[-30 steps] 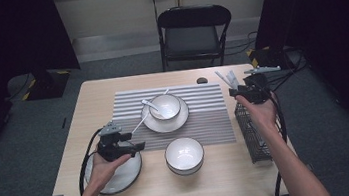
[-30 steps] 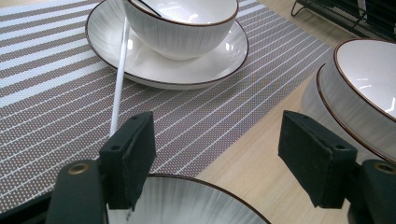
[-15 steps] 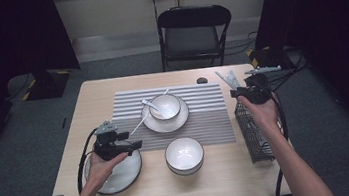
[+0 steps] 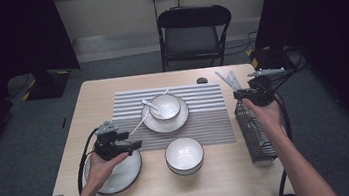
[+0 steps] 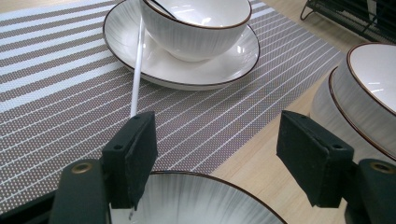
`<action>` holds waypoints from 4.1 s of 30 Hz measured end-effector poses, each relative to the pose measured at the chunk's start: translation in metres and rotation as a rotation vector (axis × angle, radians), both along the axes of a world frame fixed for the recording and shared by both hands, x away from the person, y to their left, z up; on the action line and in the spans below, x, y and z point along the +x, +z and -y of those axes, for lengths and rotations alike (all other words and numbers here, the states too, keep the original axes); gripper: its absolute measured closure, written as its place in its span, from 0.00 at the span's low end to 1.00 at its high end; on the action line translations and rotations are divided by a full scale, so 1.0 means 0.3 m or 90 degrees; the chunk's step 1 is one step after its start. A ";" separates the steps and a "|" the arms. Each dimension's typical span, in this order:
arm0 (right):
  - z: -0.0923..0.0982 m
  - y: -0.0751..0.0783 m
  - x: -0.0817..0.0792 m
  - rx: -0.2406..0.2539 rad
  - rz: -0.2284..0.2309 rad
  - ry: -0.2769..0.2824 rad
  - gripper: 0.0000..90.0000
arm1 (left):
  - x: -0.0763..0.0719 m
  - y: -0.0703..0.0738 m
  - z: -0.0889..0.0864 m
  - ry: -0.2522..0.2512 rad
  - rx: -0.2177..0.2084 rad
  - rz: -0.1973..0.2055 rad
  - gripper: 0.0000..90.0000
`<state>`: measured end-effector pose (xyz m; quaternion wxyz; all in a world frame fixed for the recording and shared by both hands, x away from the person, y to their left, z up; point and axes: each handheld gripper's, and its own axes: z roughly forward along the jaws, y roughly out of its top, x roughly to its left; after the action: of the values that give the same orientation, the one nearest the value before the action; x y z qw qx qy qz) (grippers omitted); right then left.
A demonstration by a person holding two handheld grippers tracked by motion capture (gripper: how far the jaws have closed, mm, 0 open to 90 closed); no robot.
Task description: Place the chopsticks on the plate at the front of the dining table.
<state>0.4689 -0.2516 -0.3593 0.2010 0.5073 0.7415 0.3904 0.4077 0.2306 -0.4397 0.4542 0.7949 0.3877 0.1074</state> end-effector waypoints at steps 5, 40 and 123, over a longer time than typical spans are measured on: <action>0.004 0.001 -0.015 -0.007 0.011 0.022 0.86 | 0.001 0.000 -0.007 0.009 -0.005 0.002 0.32; -0.036 -0.020 -0.074 -0.084 -0.009 -0.006 0.85 | 0.003 -0.001 -0.001 0.005 0.003 0.003 0.32; -0.010 0.202 -0.127 -0.014 0.184 -0.091 0.95 | -0.004 0.009 0.014 -0.012 -0.007 0.019 0.27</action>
<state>0.4309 -0.2487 -0.2987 0.3383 0.4951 0.6714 0.4355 0.4064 0.2264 -0.4369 0.4652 0.7943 0.3742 0.1126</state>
